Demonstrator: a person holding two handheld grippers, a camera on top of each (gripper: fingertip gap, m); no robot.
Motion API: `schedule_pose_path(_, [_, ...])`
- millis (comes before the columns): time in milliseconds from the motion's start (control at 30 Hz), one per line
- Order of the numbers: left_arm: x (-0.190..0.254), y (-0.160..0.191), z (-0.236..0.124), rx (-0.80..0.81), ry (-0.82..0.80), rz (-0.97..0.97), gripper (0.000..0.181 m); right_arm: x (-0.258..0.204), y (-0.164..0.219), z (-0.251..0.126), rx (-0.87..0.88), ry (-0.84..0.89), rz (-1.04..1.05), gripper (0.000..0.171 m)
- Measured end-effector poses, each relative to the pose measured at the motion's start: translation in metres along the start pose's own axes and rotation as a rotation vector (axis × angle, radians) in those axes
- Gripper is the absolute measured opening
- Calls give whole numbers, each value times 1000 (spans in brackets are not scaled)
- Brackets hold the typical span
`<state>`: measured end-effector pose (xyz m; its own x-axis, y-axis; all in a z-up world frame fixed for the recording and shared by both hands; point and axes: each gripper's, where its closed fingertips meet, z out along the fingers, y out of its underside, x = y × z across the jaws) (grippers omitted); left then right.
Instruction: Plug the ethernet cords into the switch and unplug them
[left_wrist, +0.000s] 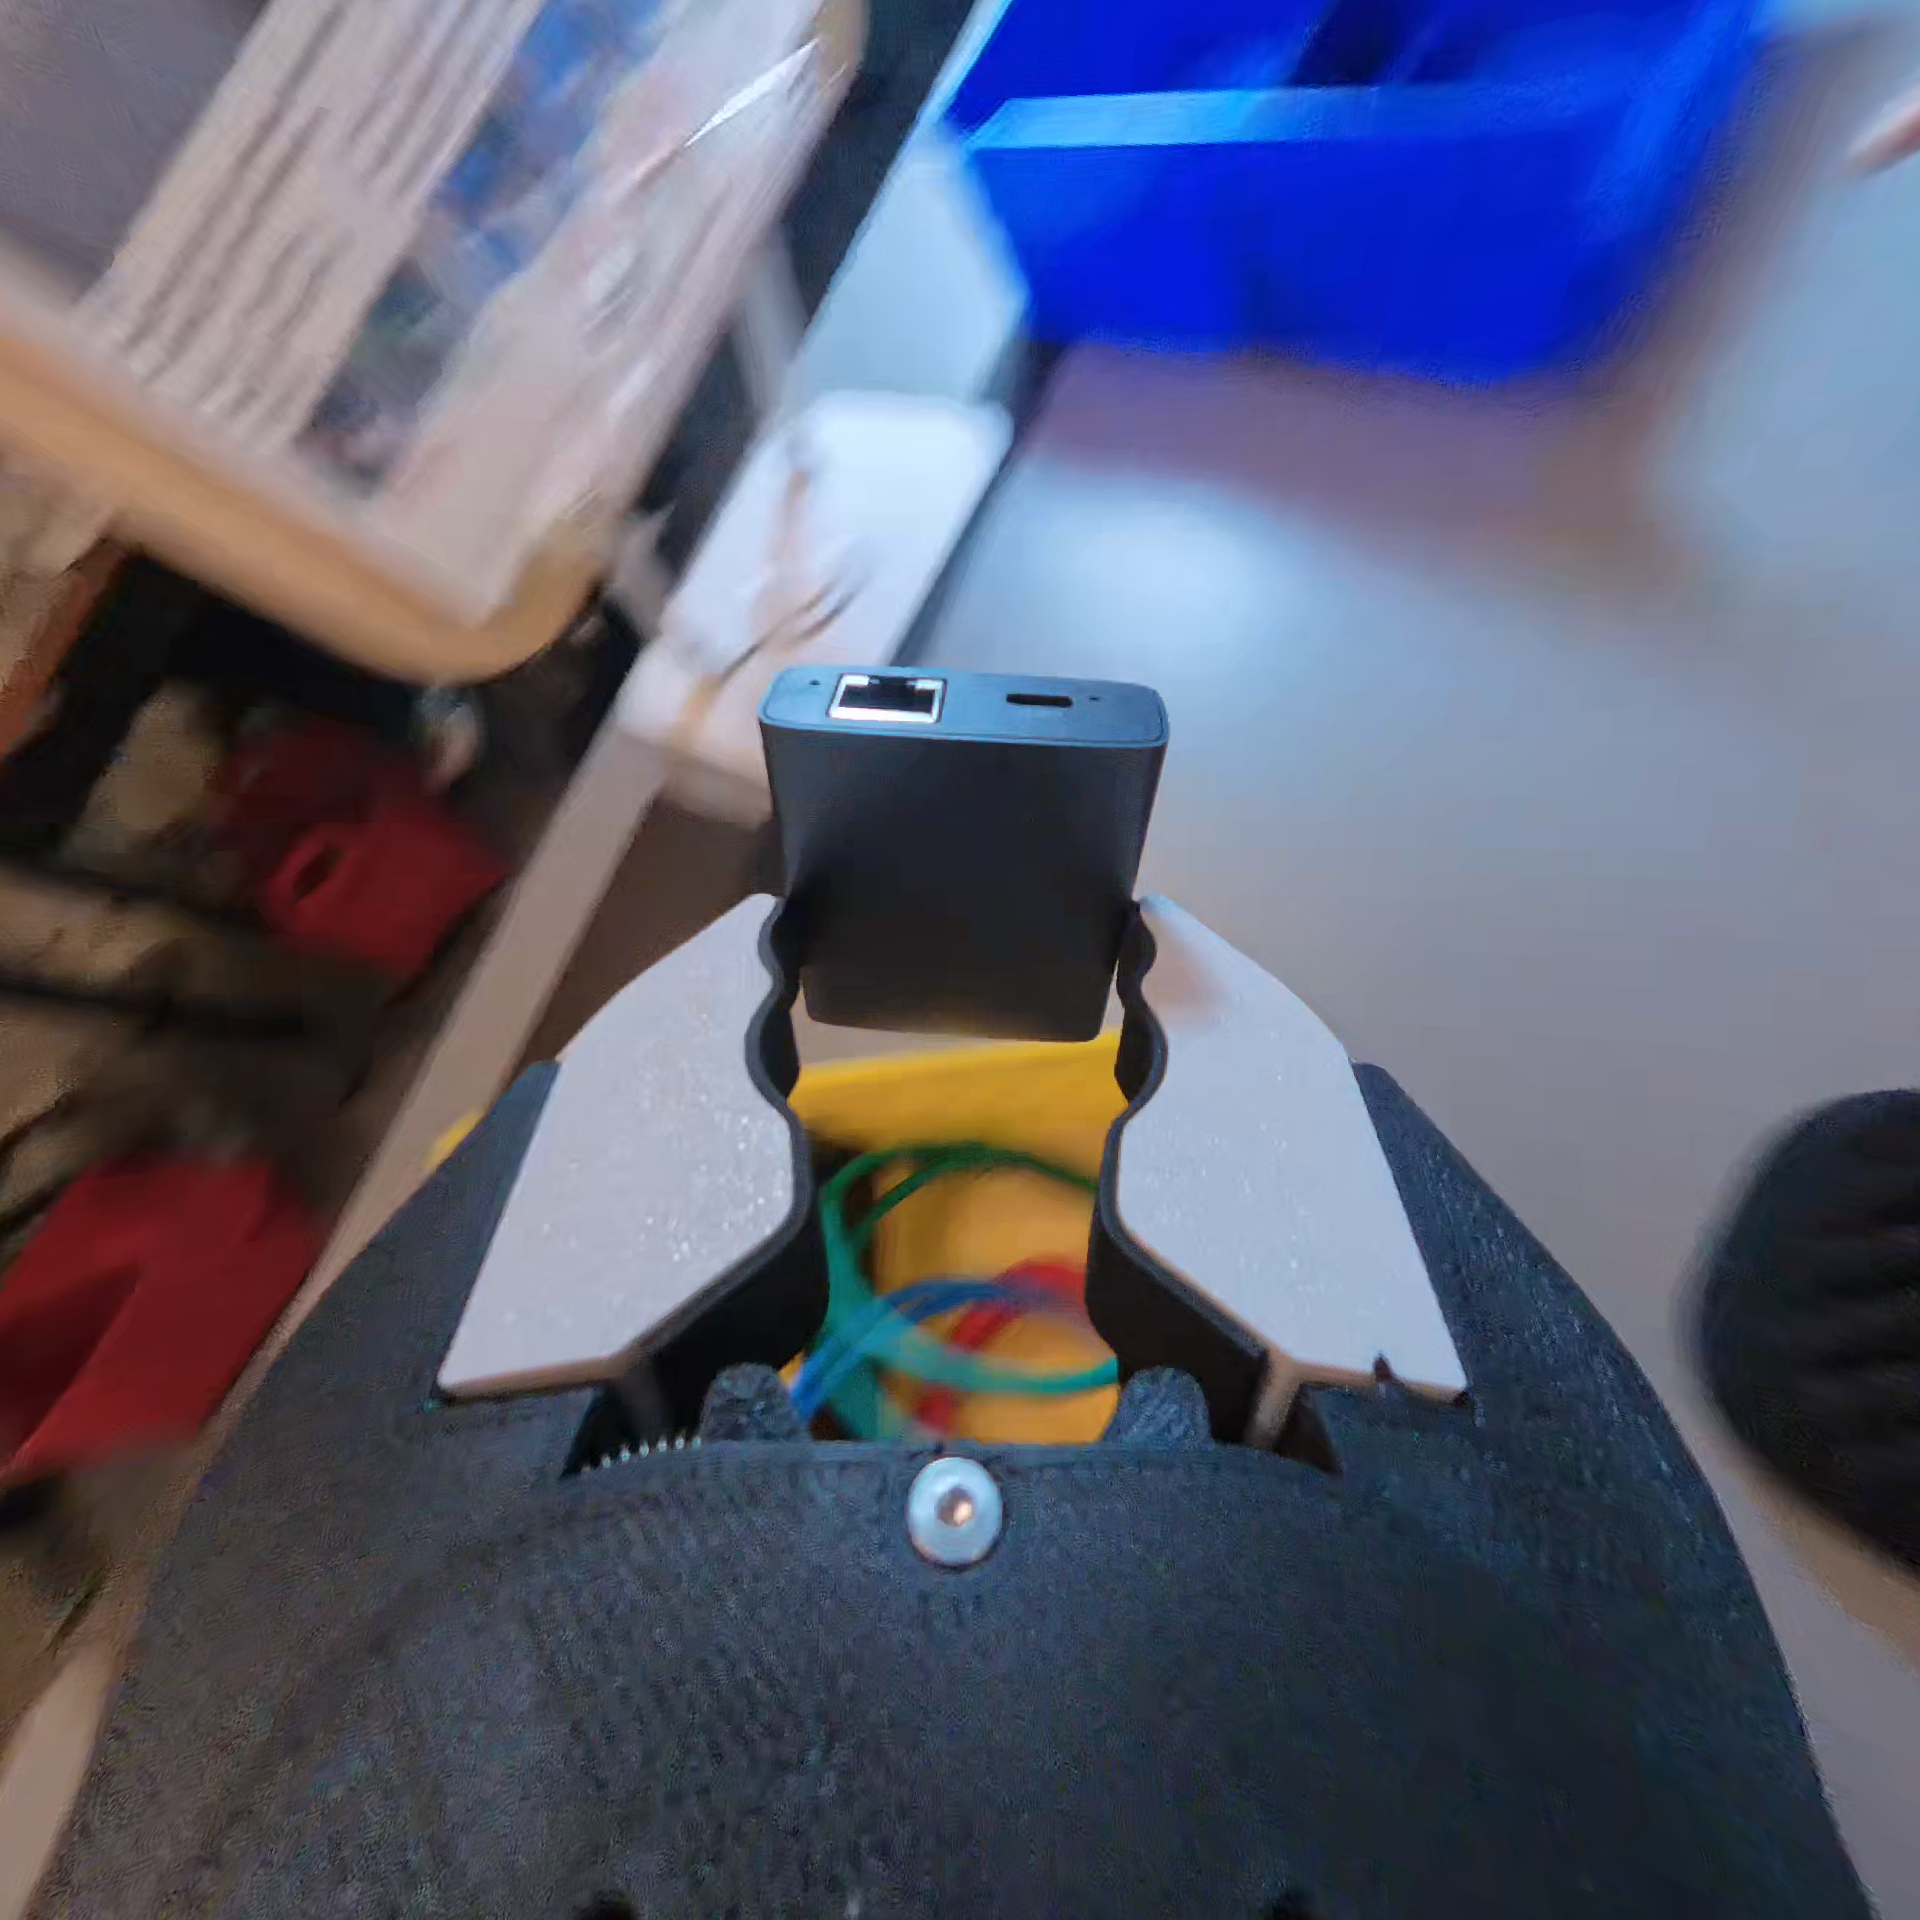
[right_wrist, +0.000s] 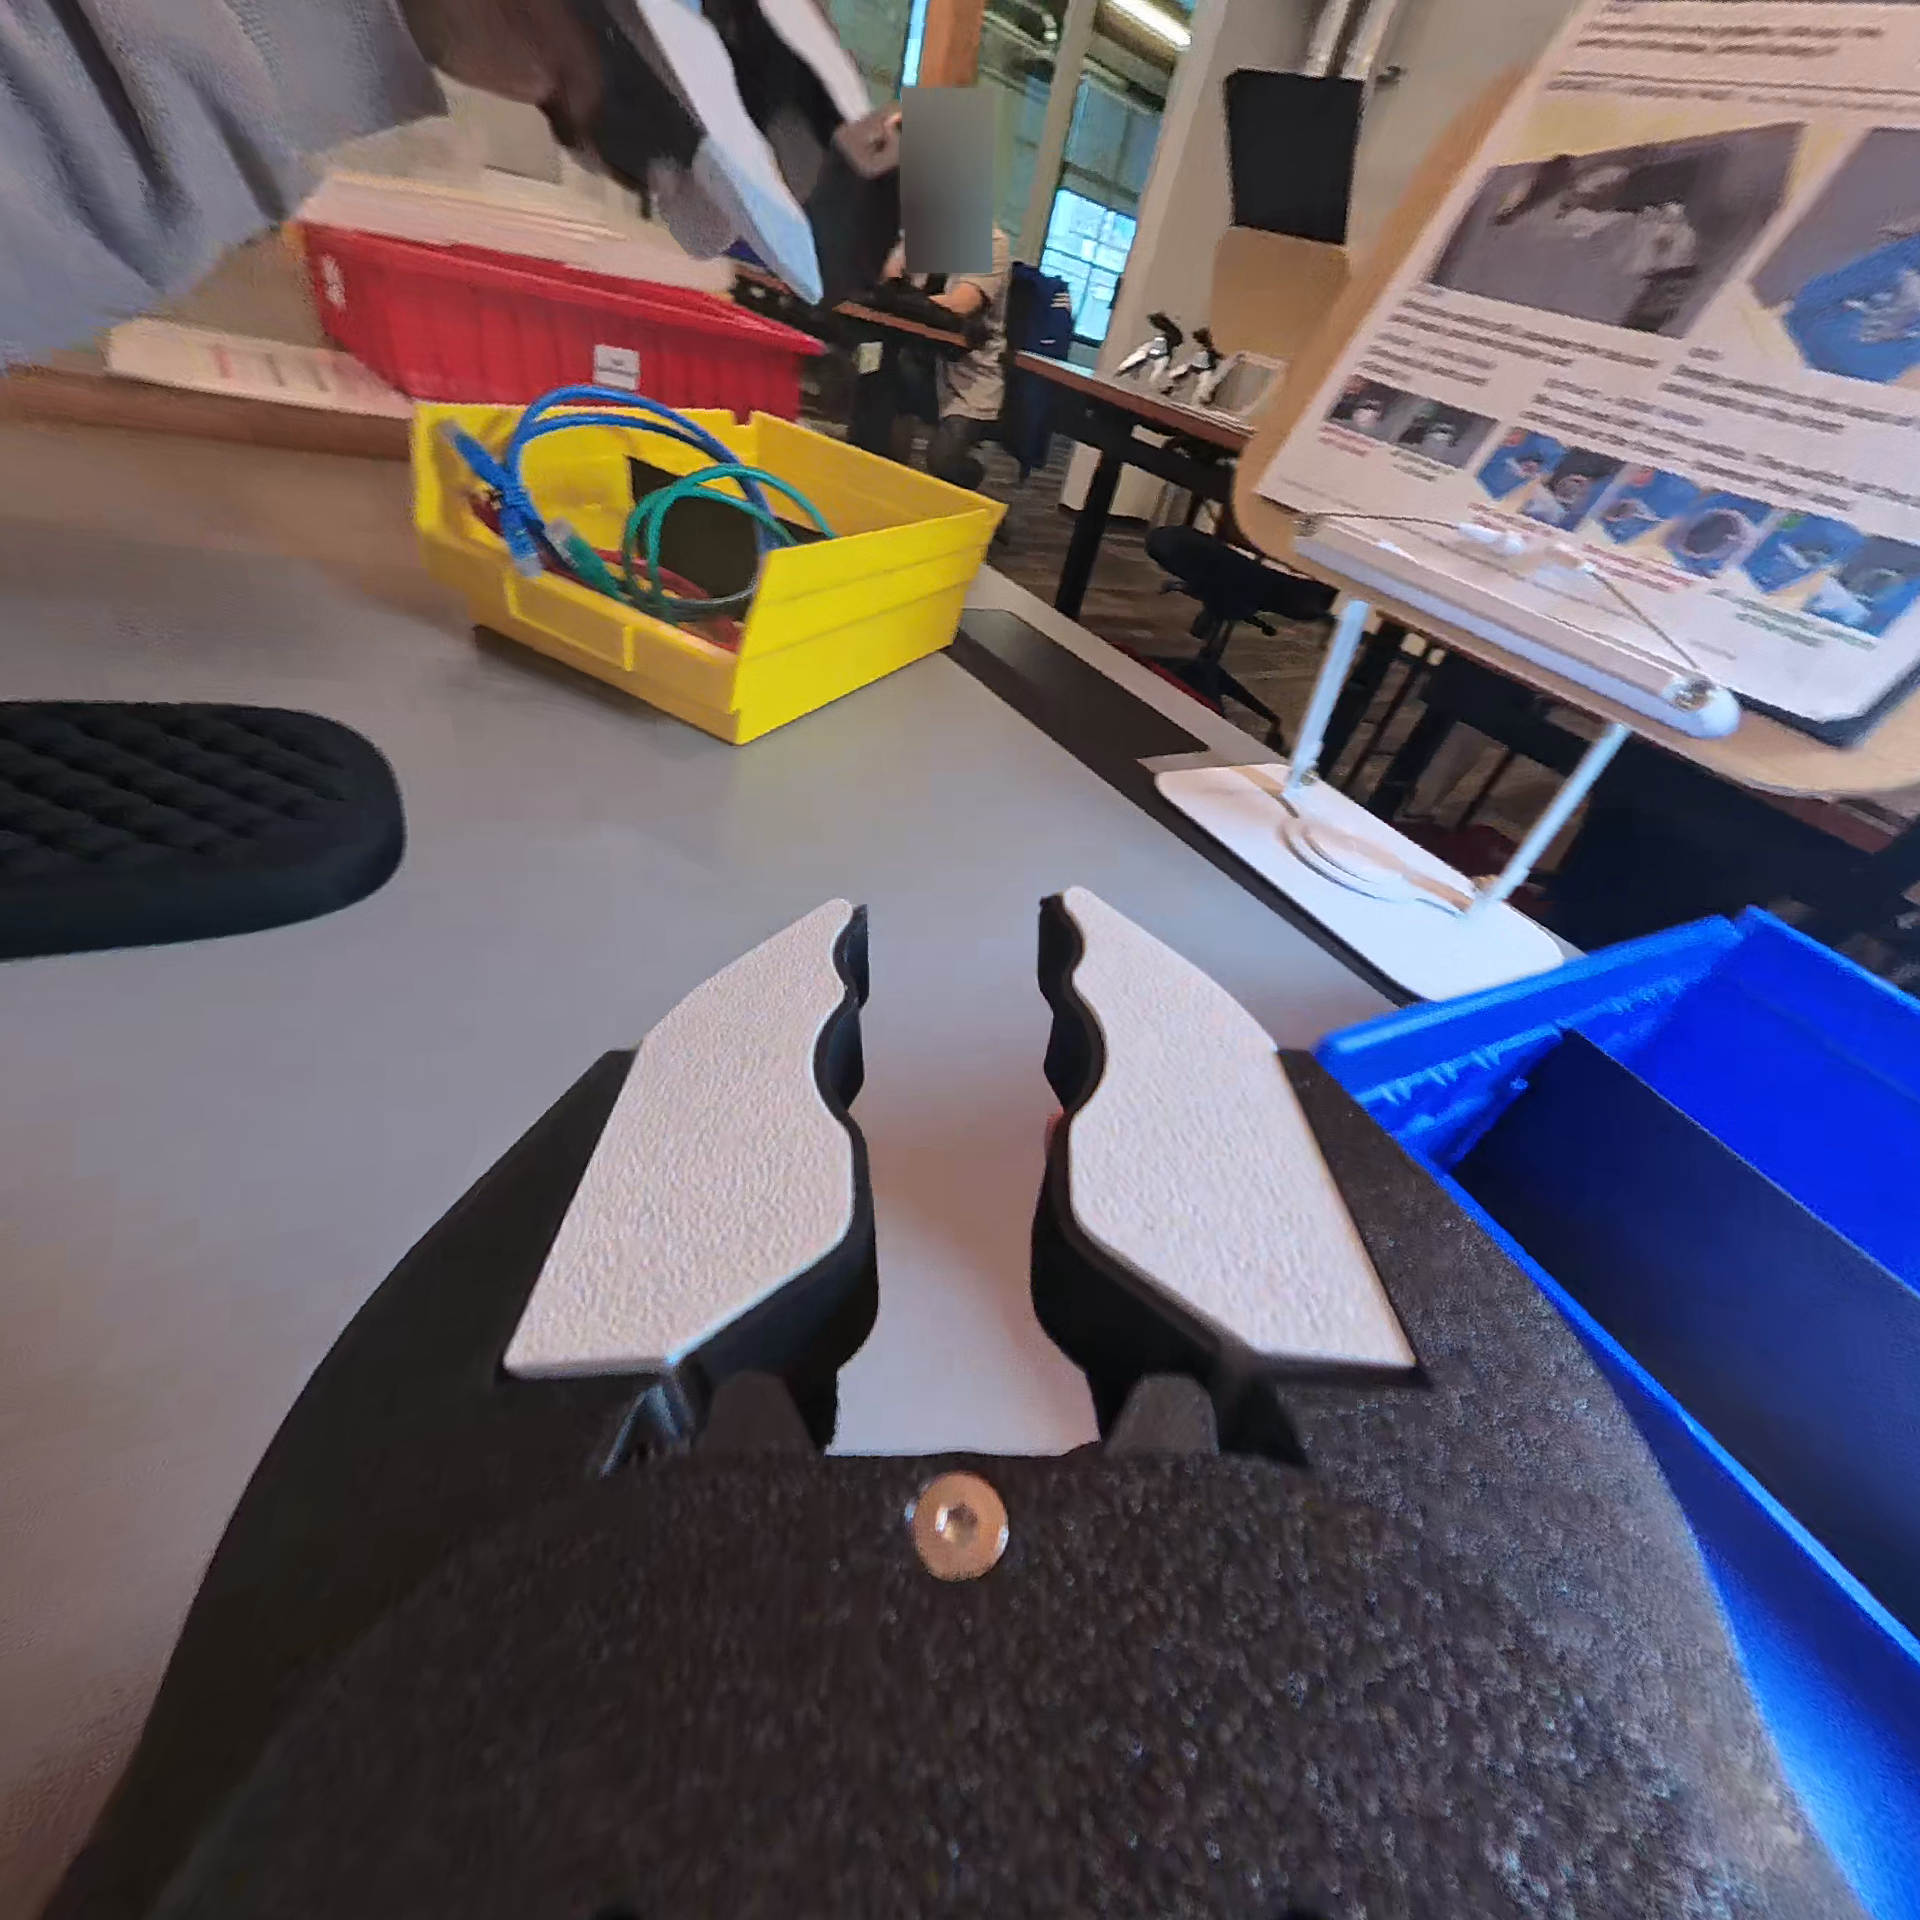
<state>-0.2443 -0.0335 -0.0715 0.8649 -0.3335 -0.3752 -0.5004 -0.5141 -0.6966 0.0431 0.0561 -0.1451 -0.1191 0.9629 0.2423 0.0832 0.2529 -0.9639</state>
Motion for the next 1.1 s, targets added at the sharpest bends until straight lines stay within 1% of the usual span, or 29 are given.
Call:
schedule_pose_path(33, [41, -18, 4, 80, 88, 6, 60, -11, -1, 4, -4, -23, -32, 32])
schedule_pose_path(67, [81, -32, 10, 149, 177, 13, 60, -20, -1, 7, -10, -40, -79, 32])
schedule_pose_path(133, [155, -47, 24, 262, 315, 35, 60, -39, 1, 13, -27, -64, -207, 33])
schedule_pose_path(200, [213, -55, 39, 355, 419, 34, 60, -60, 3, 18, -34, -124, -264, 36])
schedule_pose_path(267, [259, -60, 47, 454, 528, 19, 60, -86, 3, 20, -22, -246, -175, 44])
schedule_pose_path(300, [275, -60, 51, 476, 572, 4, 60, -96, 1, 20, -2, -305, -108, 47])
schedule_pose_path(367, [297, -50, 62, 429, 627, -3, 60, -107, -2, 19, 24, -381, -43, 53])
schedule_pose_path(433, [310, -40, 68, 399, 679, -7, 60, -111, 0, 17, 15, -410, -106, 60])
schedule_pose_path(500, [314, -37, 69, 399, 720, -38, 60, -115, 8, 16, -22, -412, -196, 61])
schedule_pose_path(600, [317, -40, 68, 474, 734, -34, 60, -124, 17, 16, -70, -447, -177, 63])
schedule_pose_path(767, [320, -53, 52, 613, 767, -46, 60, -130, 25, 18, -88, -533, -26, 65])
schedule_pose_path(900, [334, -62, 32, 718, 857, -19, 59, -150, 15, 8, -72, -718, 175, 65])
schedule_pose_path(1033, [339, -72, 23, 790, 838, 2, 60, -162, -5, -6, -27, -915, 396, 53])
schedule_pose_path(1100, [339, -74, 19, 820, 838, 0, 60, -163, -10, -7, -5, -944, 447, 50])
